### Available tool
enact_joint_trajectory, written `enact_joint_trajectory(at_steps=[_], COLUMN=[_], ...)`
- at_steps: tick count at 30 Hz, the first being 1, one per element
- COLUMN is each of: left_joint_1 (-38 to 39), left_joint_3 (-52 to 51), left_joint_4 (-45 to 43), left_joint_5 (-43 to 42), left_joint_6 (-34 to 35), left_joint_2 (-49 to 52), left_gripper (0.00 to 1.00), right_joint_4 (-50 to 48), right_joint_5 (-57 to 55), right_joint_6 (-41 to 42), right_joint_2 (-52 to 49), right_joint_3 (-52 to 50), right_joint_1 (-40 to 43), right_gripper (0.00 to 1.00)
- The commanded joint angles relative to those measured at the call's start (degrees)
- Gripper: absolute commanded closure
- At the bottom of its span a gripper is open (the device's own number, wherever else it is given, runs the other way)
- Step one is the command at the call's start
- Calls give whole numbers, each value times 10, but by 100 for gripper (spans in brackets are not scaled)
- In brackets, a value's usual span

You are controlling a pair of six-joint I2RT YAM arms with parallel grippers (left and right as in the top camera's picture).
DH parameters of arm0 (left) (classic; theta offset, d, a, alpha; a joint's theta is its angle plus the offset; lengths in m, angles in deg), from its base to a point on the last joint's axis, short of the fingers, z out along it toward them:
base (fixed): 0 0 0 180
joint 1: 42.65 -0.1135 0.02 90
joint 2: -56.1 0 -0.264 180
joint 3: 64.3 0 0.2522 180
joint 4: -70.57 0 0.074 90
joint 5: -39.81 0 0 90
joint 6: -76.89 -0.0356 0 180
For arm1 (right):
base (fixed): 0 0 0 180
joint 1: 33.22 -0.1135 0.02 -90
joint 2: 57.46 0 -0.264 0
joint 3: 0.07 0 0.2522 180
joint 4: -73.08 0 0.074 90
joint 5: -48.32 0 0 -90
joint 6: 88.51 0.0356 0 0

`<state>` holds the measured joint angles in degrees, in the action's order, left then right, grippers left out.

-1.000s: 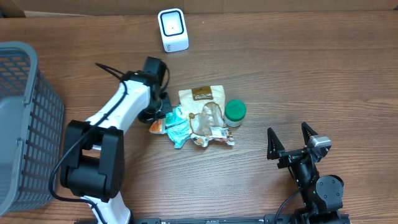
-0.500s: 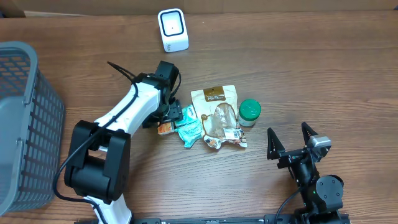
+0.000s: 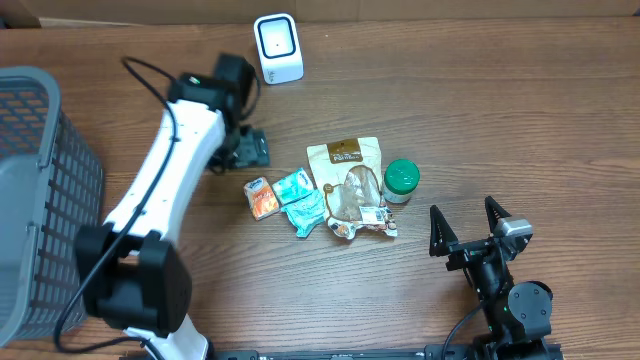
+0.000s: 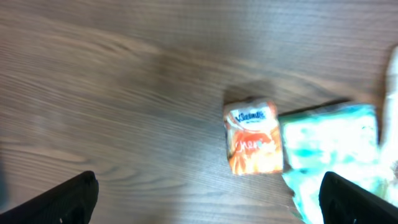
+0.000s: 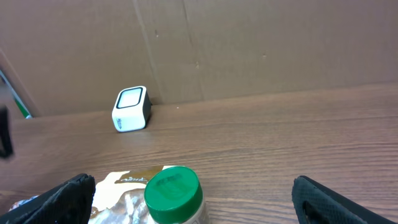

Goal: Scan the item barcode
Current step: 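Carry the orange pack to the table and set it down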

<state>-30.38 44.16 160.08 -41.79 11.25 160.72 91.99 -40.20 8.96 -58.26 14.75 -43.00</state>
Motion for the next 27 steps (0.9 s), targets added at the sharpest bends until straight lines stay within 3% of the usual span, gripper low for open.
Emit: enact_joint_trajectory(at_steps=[1, 7, 11, 16, 21, 27], left_joint_1=[-19, -80, -162, -267, -321, -321], left_joint_3=[76, 136, 136, 136, 135, 135], left_joint_4=[30, 52, 49, 47, 46, 42], left_joint_5=[-11, -46, -71, -181, -204, -241], left_joint_6=[-73, -148, -198, -272, -278, -278], left_joint_2=[-45, -87, -99, -98, -98, -98], left_gripper=[0, 0, 0, 1, 1, 1], right_joint_4=[-3, -3, -3, -3, -3, -3], right_joint_5=[-3, -3, -3, -3, -3, -3], right_joint_6=[0, 0, 0, 0, 0, 0], right_joint_2=[6, 6, 6, 6, 6, 6], right_joint_3=[-6, -6, -6, -6, -6, -6], right_joint_1=[0, 0, 0, 0, 0, 0], right_gripper=[0, 0, 0, 0, 0, 0])
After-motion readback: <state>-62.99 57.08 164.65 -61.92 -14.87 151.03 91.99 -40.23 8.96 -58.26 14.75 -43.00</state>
